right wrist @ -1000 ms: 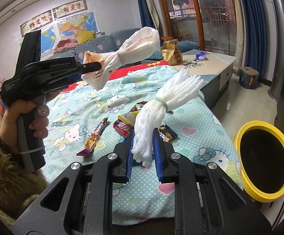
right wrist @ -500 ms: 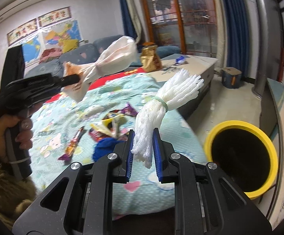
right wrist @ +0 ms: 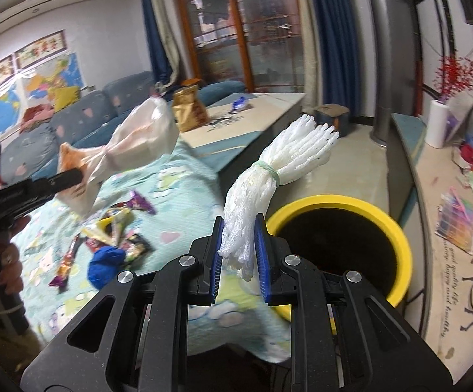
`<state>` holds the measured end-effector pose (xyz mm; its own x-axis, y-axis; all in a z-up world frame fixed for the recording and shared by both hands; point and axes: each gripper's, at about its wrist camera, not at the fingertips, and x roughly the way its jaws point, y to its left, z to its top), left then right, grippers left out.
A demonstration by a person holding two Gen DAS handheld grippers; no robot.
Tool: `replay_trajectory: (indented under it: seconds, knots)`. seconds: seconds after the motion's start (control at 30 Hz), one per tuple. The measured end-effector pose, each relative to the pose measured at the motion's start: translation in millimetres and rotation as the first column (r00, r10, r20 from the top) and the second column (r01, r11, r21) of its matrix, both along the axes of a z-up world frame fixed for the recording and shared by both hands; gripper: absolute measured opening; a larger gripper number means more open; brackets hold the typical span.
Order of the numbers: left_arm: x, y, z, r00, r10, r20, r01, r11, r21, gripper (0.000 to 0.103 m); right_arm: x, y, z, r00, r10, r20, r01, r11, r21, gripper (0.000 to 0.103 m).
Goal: Collect trash
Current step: 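Lift and carry the white bag and white foam net over the yellow bin, then open both tools to drop the white bag and foam net into the bin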
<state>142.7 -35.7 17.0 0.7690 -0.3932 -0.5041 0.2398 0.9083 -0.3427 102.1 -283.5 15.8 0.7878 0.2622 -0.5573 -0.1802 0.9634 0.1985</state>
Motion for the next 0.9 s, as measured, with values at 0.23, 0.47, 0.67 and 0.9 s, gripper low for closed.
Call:
replay_trajectory:
  seconds: [0.23, 0.47, 0.67, 0.9]
  knots:
    - [3.8, -32.3, -9.1, 0.998, -0.064, -0.018, 0.065, 0.997, 0.029, 0.020, 5.7, -35.0, 1.3, 0.996, -0.090, 0.007, 0.090, 0.996, -0.006, 0.014]
    - [7.9, -58.5, -22.8, 0.992, -0.112, -0.052, 0.115, 0.991, 0.063, 0.020, 12.3, -63.0, -3.8, 0.988, -0.156, -0.013, 0.155, 0.988, -0.019, 0.014]
    - [13.6, -81.8, -34.4, 0.988, -0.139, -0.074, 0.147, 0.983, 0.115, 0.020, 16.7, -79.6, -13.2, 0.981, -0.192, -0.033, 0.191, 0.981, -0.041, 0.014]
    - [23.6, -112.7, -51.2, 0.979, -0.174, -0.108, 0.192, 0.965, 0.179, 0.020, 24.3, -90.0, -27.9, 0.975, -0.209, -0.071, 0.204, 0.977, -0.070, 0.014]
